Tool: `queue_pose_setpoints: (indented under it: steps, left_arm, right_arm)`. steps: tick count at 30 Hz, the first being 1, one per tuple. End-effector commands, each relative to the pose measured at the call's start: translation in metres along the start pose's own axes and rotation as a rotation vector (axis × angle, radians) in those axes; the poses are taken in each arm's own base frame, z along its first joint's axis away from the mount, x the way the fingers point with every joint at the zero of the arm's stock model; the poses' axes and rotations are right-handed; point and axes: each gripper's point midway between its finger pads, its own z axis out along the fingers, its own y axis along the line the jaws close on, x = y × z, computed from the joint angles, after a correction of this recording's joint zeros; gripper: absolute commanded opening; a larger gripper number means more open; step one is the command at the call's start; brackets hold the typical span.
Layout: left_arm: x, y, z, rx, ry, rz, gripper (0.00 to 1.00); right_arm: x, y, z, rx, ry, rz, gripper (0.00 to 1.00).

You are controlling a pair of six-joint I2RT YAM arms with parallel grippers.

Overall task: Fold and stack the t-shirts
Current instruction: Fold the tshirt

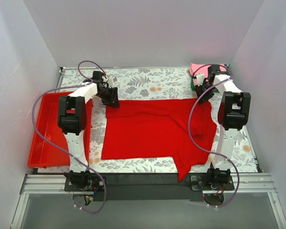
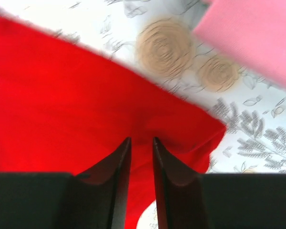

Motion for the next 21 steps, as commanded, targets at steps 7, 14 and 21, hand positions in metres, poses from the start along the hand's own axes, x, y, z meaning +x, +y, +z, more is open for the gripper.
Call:
queue_pose_setpoints:
  steps: [7, 14, 21]
  left_arm:
    - [-0.024, -0.101, -0.063, 0.262, -0.142, 0.168, 0.41]
    - [-0.006, -0.105, -0.063, 0.282, -0.106, 0.126, 0.41]
    - [-0.002, -0.106, -0.07, 0.266, -0.112, 0.138, 0.42]
  right_arm:
    - [0.038, 0.101, -0.12, -0.179, -0.081, -0.275, 0.35]
    - [0.101, 0.179, -0.114, -0.237, 0.065, -0.48, 0.23]
    - [0.115, 0.183, -0.071, -0.184, 0.158, -0.467, 0.34]
